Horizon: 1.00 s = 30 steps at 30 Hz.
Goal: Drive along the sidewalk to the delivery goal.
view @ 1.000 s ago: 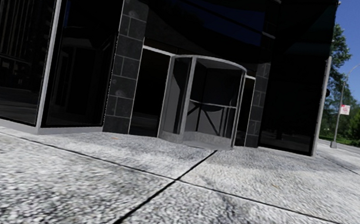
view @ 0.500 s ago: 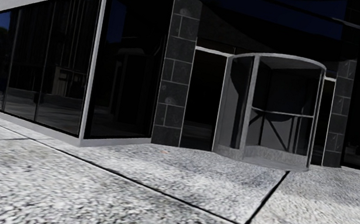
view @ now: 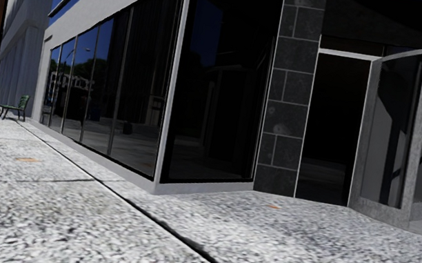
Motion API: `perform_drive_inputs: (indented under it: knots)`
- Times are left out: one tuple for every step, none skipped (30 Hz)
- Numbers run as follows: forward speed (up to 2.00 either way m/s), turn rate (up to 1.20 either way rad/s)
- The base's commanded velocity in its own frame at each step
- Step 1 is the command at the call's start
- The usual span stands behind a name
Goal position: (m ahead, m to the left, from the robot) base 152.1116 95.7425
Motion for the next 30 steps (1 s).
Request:
perform_drive_inputs:
  knots:
    - [1.74, 0.70]
    - [1.75, 0.70]
    - [1.75, 0.70]
    - [1.75, 0.70]
    - [1.75, 0.70]
    - [1.76, 0.70]
    - [1.76, 0.70]
    - [1.76, 0.70]
    - [1.76, 0.70]
    - [1.76, 0.70]
    - [1.76, 0.70]
    - [1.76, 0.70]
    - [1.76, 0.70]
    - [1.77, 0.70]
    - [1.77, 0.70]
    - [1.77, 0.70]
    - [1.77, 0.70]
    - [1.77, 0.70]
    - [1.77, 0.70]
    - [1.77, 0.70]
    - [1.77, 0.70]
    - [1.77, 0.70]
    - [1.77, 0.67]
    - [1.77, 0.67]
    - [1.77, 0.58]
    - [1.77, 0.56]
    - [1.77, 0.55]
    - [1.77, 0.39]
    - [1.77, 0.39]
    - [1.77, 0.00]
